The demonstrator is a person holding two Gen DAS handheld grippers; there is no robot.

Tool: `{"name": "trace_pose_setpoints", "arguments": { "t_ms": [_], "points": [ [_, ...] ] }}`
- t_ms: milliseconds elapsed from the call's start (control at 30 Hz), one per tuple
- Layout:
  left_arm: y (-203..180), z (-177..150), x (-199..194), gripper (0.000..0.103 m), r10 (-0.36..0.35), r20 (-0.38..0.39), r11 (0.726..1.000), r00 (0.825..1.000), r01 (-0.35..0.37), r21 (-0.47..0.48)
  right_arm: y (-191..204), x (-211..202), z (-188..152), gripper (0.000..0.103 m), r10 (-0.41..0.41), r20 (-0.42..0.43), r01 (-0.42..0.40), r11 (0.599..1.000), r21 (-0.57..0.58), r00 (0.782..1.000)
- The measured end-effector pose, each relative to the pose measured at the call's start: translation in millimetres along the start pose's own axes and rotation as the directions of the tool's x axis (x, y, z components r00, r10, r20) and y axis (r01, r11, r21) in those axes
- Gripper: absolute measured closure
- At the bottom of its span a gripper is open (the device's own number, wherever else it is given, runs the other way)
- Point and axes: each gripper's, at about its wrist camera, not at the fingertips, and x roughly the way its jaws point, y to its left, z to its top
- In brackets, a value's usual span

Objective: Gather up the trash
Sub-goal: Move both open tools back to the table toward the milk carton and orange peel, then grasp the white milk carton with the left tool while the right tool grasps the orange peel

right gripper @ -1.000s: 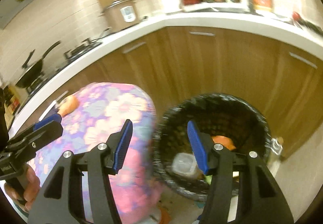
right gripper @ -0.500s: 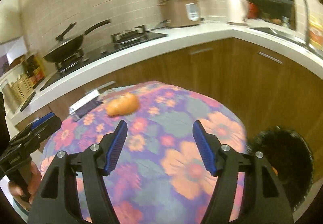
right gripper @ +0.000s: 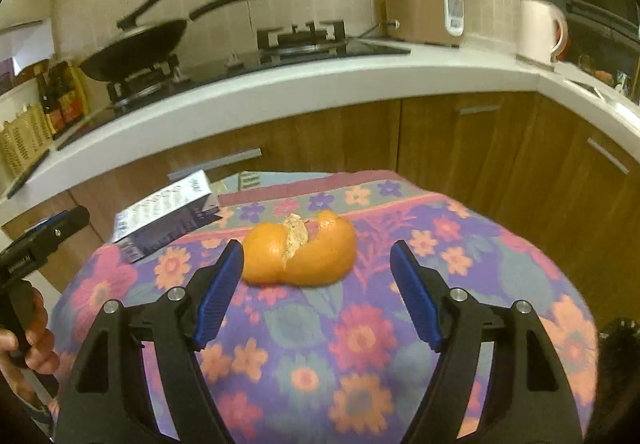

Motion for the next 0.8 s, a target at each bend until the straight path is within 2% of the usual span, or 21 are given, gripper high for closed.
{"name": "trace_pose_setpoints", "arguments": {
  "t_ms": [233,400,600,700,800],
  "points": [
    [7.2,6.9,62.1,0.017,-0.049,-0.137,0.999,0.989,0.049,-0.004,-5.5,39.5,10.0,0.031,-0.001,-0.077,0.004,0.999,0.039,0.997],
    [-1.6,1.5,69.9,0.017,-0.112,-0.188,0.993,0.976,0.119,0.028,-3.2,56.4,10.2,0.031,0.019,-0.155,-0.015,0.999,0.028,0.988],
    [-25.8,-8.2,70.8,0.017,-0.147,-0.240,0.972,0.960,0.186,0.147,0.7,59.5,7.0,0.031,0.057,-0.185,-0.055,0.998,0.015,0.981],
    [-35.5,-11.4,72.0,0.017,-0.142,-0.255,0.962,0.956,0.194,0.193,-0.6,60.8,6.8,0.028,0.076,-0.195,-0.073,0.997,0.026,0.978],
    [-39.3,-9.3,77.9,0.017,-0.072,-0.245,0.966,0.967,0.128,0.223,-1.4,61.0,7.5,0.016,0.075,-0.198,-0.071,0.997,0.030,0.977]
  ]
}}
